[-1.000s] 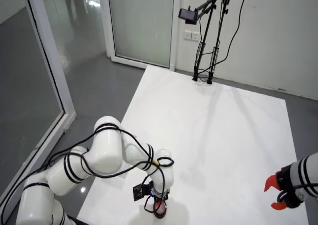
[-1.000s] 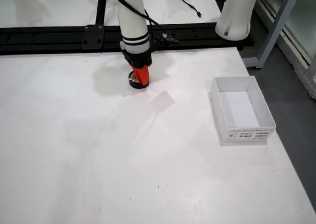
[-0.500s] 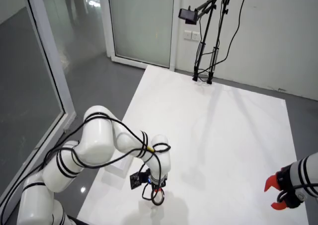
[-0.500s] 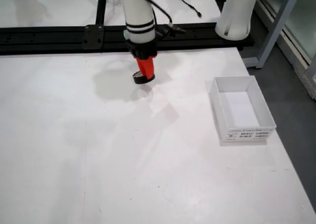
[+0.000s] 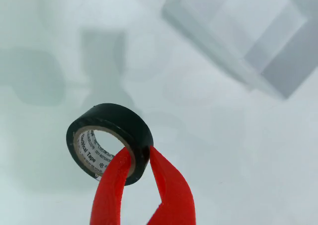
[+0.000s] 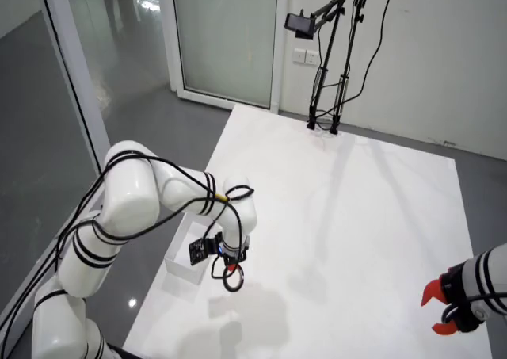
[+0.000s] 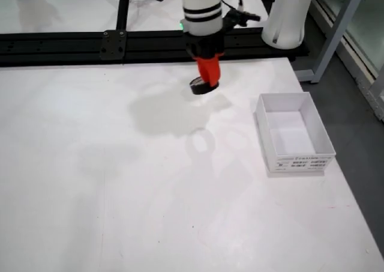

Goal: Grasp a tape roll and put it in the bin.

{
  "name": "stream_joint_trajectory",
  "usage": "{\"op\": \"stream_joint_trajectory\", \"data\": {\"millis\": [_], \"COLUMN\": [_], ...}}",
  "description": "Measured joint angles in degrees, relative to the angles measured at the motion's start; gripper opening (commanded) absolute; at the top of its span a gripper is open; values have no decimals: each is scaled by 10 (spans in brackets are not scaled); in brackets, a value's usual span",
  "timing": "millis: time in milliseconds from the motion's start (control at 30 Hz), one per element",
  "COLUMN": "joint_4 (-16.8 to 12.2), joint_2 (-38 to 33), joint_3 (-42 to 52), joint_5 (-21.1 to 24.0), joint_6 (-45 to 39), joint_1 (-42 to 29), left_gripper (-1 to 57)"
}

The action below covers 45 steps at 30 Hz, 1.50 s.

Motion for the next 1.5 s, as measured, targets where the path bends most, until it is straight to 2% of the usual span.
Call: {"op": "stream_joint_trajectory", "data": {"millis": [367,833,1067,1500], "joint_4": [5,22,29,31], "joint_2": [-55,-101,-101,-65], "joint_3": [13,24,30,35], "joint_5": [39,59,54,16], "joint_6": [72,142,161,171], "joint_1": [104,229,263,279], "left_gripper": [-7,-8,-8,-8]}}
